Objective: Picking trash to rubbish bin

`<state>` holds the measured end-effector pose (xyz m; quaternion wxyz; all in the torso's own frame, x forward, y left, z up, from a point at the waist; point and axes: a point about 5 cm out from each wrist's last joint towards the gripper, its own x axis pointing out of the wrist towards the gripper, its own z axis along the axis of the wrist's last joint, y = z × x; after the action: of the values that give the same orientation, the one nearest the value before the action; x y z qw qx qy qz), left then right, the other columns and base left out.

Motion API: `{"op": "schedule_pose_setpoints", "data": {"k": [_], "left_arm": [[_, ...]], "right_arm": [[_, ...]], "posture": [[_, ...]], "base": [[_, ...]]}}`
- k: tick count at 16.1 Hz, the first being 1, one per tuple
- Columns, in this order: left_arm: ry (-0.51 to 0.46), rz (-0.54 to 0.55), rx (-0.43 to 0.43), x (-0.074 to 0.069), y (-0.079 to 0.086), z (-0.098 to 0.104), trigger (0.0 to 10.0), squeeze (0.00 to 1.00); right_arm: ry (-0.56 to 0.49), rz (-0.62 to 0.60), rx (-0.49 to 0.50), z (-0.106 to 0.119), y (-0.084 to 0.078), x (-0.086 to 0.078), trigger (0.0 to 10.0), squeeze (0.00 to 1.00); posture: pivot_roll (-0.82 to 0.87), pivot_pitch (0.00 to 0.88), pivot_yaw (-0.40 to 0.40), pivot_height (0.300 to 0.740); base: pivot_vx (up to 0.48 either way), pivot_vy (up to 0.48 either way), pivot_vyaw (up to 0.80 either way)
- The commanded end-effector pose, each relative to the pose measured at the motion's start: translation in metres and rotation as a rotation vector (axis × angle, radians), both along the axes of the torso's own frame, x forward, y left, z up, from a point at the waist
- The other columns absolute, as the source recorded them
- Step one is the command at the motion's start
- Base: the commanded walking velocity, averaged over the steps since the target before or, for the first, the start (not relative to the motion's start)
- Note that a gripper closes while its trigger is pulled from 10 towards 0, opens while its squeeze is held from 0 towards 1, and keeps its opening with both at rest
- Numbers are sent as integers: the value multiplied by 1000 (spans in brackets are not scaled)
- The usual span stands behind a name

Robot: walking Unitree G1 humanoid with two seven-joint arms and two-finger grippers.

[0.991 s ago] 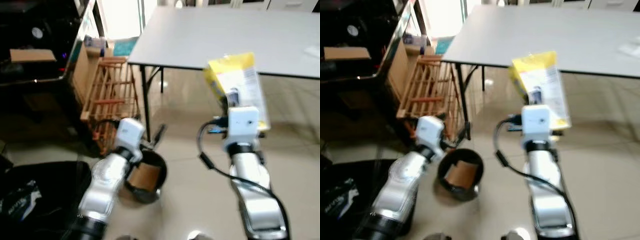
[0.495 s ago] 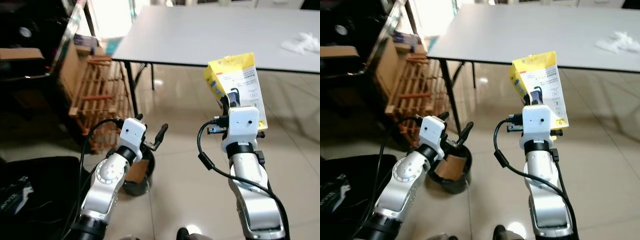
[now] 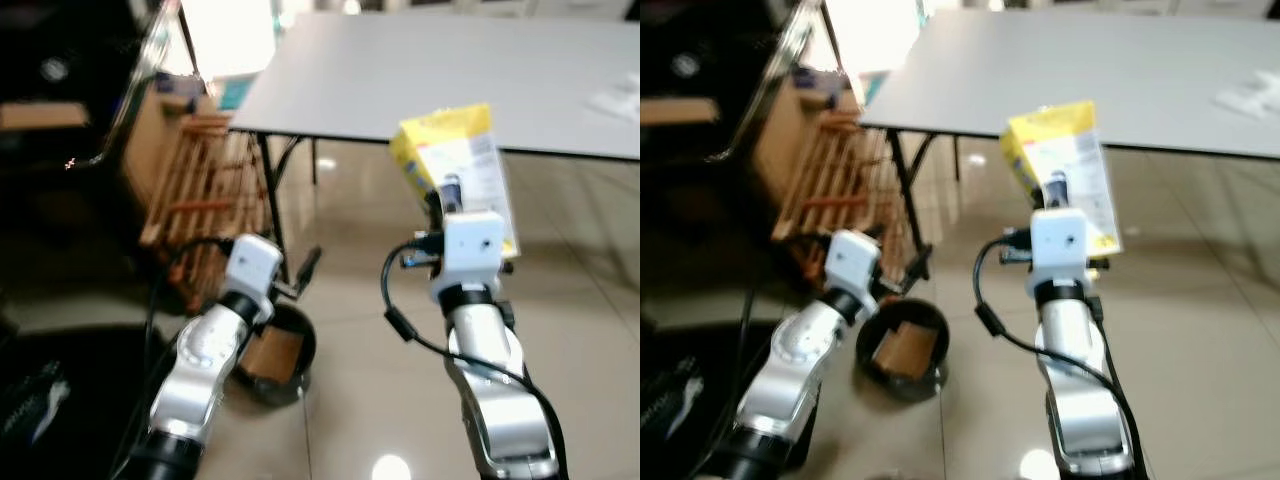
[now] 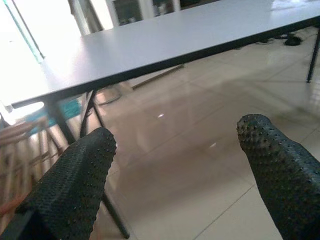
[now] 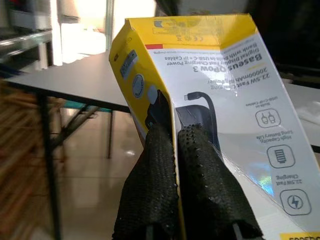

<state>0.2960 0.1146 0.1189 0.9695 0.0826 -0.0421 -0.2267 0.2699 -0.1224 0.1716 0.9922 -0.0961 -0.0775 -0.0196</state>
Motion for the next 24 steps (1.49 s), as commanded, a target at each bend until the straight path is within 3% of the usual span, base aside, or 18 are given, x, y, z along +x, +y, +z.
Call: {"op": "schedule_pose_setpoints", "data": {"k": [1,4,11,21,24], "left_arm": [[-5,-24,1,-1,-9,1,10000,0],[-8,-21,-2,-1,-9,2,10000,0],[20,25,-31,1,-7,-1,10000,0],[30,10,-18,1,-8,-3,10000,0],[24,0,-12,-1,-8,-3,10000,0]], "right_arm": [[-7,-16,-4,1,-7,0,10000,0],[-6,6,0,1,-5,0,10000,0],[-5,32,4,1,-2,-1,10000,0],[-9,29,12,1,-1,-2,10000,0],[-7,29,13,0,0,-3,10000,0]], "posture": [[-59,101,41,740],[-59,97,40,740],[-63,100,38,740],[-61,103,46,740],[-60,105,48,740]], "base": [[469,0,0],[445,0,0],[0,0,0],[0,445,0],[0,0,0]]}}
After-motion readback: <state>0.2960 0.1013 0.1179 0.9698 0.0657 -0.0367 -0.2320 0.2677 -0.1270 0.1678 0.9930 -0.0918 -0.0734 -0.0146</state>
